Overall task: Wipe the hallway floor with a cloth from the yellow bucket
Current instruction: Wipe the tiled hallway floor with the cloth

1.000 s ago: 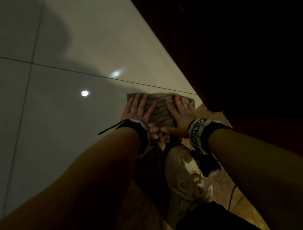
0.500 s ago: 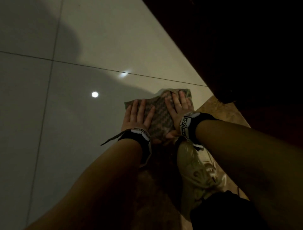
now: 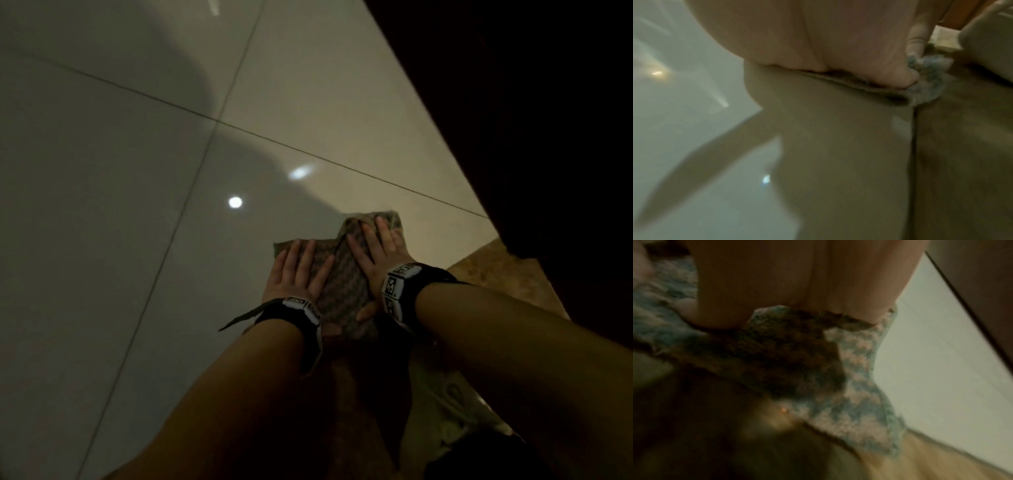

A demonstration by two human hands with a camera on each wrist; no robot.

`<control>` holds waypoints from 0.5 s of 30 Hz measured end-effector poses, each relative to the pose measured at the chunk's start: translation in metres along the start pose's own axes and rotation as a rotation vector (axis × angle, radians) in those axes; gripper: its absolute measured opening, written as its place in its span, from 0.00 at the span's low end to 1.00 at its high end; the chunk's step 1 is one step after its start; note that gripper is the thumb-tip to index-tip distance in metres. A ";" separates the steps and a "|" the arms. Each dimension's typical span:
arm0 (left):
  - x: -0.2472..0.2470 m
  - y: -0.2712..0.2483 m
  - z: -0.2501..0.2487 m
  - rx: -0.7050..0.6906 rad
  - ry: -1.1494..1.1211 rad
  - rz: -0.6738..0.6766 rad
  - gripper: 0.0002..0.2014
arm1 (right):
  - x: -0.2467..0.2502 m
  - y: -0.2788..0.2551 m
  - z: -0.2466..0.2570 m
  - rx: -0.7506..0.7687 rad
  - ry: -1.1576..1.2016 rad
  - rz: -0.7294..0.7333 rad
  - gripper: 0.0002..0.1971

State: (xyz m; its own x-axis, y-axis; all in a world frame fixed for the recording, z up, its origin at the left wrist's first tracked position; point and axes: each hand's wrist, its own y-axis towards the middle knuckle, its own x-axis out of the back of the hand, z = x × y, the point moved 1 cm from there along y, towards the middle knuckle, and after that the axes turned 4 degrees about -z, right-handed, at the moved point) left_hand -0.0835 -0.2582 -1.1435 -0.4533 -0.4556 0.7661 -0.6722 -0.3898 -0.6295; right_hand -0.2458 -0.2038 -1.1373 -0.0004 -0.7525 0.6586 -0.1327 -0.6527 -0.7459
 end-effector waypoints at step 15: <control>-0.056 -0.093 0.078 0.444 -0.348 0.022 0.59 | 0.050 0.024 0.129 0.337 -0.198 -0.025 0.69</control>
State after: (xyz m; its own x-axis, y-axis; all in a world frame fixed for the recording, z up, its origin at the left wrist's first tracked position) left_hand 0.0500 -0.2592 -1.1380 -0.1946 -0.6752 0.7116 -0.3194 -0.6423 -0.6967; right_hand -0.1215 -0.2686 -1.1350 0.1942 -0.7172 0.6693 0.2024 -0.6383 -0.7427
